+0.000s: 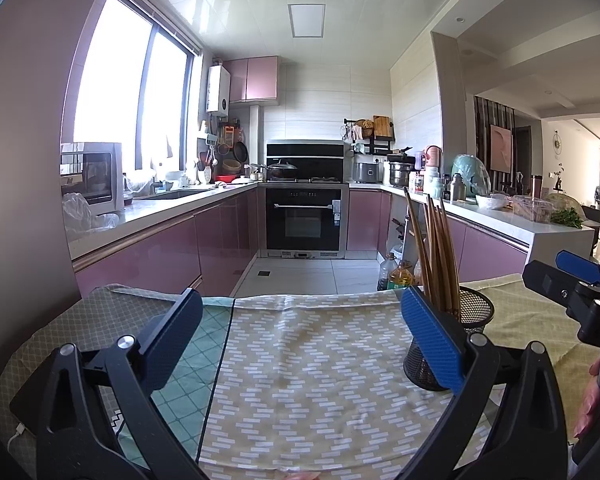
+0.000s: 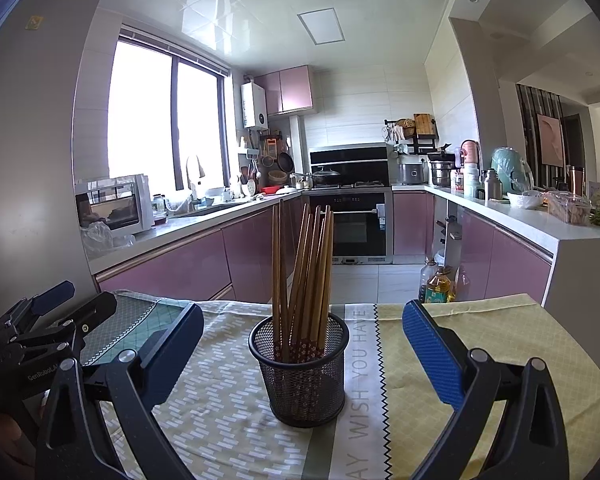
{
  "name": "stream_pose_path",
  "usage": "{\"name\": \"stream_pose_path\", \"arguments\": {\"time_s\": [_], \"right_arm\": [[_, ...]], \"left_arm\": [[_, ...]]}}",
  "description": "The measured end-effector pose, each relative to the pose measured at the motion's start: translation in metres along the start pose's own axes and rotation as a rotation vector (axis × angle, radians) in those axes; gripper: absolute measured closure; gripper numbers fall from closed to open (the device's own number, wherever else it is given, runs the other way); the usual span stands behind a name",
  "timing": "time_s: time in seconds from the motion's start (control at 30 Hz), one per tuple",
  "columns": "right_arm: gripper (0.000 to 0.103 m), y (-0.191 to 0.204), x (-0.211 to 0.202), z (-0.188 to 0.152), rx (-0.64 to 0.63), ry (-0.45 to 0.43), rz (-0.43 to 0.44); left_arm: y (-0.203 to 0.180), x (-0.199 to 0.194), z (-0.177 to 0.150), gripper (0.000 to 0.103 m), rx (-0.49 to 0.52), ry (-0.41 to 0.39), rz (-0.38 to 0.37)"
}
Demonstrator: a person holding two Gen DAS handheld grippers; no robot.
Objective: Organize utensils
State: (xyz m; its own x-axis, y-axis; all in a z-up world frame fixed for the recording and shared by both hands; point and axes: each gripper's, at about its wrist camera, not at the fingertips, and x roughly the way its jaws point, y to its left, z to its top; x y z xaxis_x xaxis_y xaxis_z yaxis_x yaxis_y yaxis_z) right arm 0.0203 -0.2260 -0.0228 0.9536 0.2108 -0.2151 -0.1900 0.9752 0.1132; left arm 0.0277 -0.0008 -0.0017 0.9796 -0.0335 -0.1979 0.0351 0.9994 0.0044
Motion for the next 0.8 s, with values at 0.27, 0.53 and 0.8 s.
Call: {"name": "stream_pose_path", "arguments": {"time_s": [0.27, 0.53, 0.8], "right_arm": [[0.007, -0.0005, 0.0000, -0.0001, 0.001, 0.002, 0.000], [0.007, -0.0005, 0.0000, -0.0001, 0.001, 0.002, 0.000], [0.007, -0.0006, -0.0002, -0.0001, 0.001, 0.001, -0.001]], "left_arm": [[0.0002, 0.0000, 0.0006, 0.005, 0.000, 0.001, 0.001], [0.0006, 0.0001, 0.0011, 0.005, -0.001, 0.001, 0.000], [-0.0004, 0.0002, -0.0007, 0.005, 0.000, 0.002, 0.000]]}}
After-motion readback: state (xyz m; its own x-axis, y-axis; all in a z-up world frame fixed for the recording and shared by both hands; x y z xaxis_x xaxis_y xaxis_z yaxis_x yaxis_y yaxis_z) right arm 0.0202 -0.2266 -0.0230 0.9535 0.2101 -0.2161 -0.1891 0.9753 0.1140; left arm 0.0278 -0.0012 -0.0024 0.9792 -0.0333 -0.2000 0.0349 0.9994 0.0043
